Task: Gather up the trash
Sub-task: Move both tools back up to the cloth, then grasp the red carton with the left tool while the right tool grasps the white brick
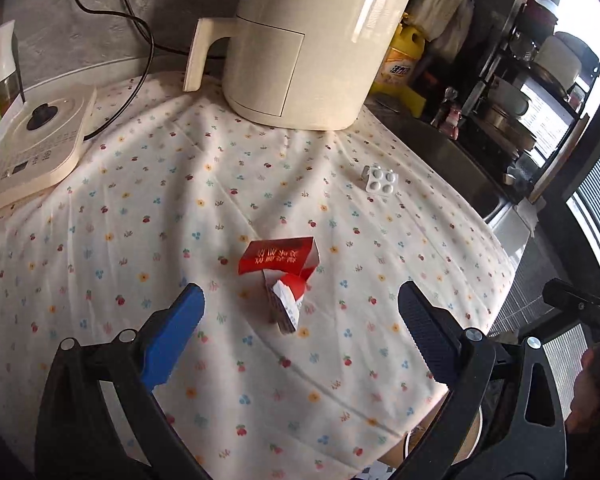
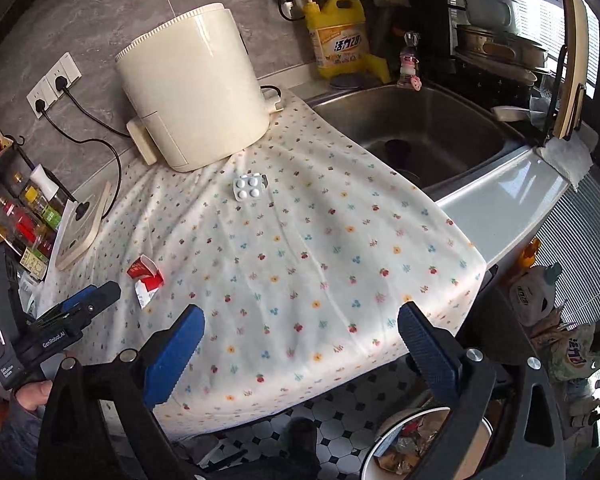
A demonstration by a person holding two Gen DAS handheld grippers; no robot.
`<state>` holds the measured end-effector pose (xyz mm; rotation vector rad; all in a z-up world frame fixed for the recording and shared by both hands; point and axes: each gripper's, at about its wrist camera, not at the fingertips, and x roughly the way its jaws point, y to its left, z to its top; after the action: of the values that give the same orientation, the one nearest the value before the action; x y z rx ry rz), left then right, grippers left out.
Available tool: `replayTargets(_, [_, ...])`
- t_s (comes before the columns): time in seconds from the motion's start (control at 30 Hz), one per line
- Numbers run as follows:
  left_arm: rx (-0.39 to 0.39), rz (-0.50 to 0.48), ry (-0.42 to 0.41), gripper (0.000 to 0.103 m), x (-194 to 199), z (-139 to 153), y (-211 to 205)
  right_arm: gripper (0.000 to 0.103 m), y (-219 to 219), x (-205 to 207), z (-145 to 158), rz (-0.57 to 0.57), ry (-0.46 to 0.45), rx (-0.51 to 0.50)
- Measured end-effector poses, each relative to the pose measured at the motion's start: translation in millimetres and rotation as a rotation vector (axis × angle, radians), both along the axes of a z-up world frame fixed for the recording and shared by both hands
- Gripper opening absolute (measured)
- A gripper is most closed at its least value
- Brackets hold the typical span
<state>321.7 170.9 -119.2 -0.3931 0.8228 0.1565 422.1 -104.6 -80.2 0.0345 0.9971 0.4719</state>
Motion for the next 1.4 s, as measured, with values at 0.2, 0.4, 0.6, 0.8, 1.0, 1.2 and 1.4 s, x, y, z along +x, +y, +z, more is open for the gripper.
replayTargets(0.2, [0.042,-0.091,0.072,0.095,40.6,-20.2,10.6,0.095,20.4,12.1,-7.8,-0.065,0.002,0.016])
replayTargets(0.4, [0.036,-0.158,0.111,0.049,55.6,-30.7,23.8,0.095,50.1,32.8,-19.0,-0.093,0.021,0.014])
replayTargets(0.6, [0.005,-0.077,0.053,0.049,44.4,-18.2,69.6,0.095,94.7,60.4,-28.9,-0.053,0.025,-0.024])
replayTargets(0.8, [-0.016,0.030,0.028,0.049,36.4,-13.6,122.0,0.095,134.1,94.4,-38.6,-0.025,0.035,-0.064])
replayTargets(1.0, [-0.029,0.080,0.025,0.049,36.3,-15.8,152.5,0.095,160.8,131.9,-55.2,-0.045,0.058,-0.116])
replayTargets(1.2, [-0.029,0.084,0.027,0.050,36.7,-17.5,158.5,0.079,176.3,159.1,-80.0,-0.055,0.075,-0.204])
replayTargets(1.4, [-0.027,0.081,0.031,0.050,32.0,-16.7,149.6,0.040,171.9,146.3,-66.0,0.003,0.039,-0.176])
